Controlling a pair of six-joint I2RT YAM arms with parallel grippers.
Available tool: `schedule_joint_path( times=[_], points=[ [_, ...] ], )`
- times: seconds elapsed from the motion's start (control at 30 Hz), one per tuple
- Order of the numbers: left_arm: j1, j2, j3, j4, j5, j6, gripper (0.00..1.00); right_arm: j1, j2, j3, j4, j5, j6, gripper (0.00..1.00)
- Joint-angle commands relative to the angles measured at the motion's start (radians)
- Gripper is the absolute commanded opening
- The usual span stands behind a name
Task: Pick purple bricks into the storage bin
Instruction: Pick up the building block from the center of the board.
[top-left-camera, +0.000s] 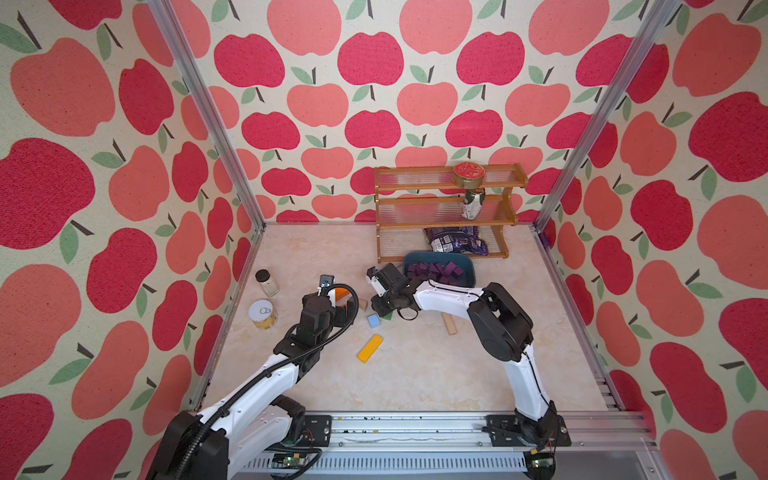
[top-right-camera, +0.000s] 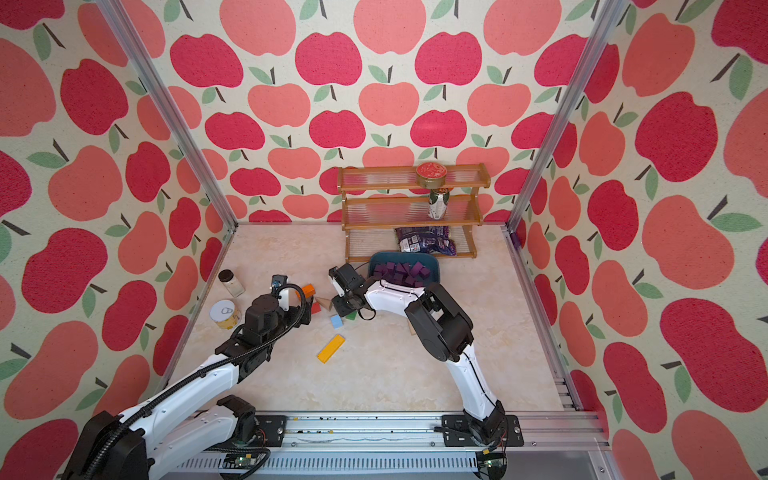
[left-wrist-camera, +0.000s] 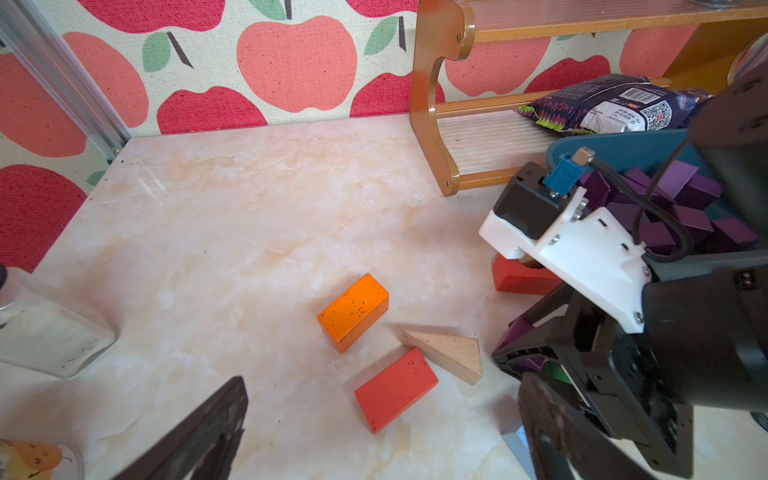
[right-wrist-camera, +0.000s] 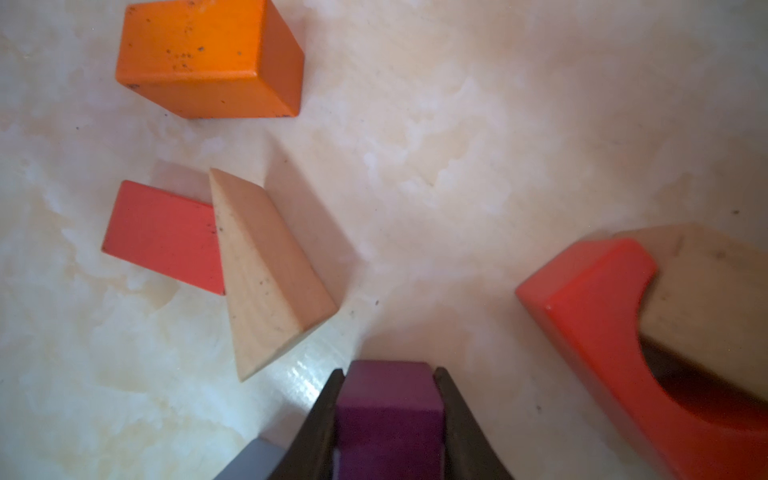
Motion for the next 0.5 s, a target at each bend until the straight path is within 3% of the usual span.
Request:
schedule_joint_path(
  times=[0.0,0.1,0.47],
  points=[
    [0.004,0.005,0.003,-0.003,-0.012,-0.023,0.99,0.006,-0.058,-0.023,-0.004,0.032,-0.011,0.27],
    [0.006,0.009,0.003,0.0,-0.007,-0.025,0.99,0.004,-0.083,-0.024,-0.022,0.051,-0.005,0.22],
    [0.007,-0.006,-0.001,-0.002,-0.01,-0.025,0.99,-0.019,-0.194,-0.086,-0.028,0.091,0.005,0.22]
  ],
)
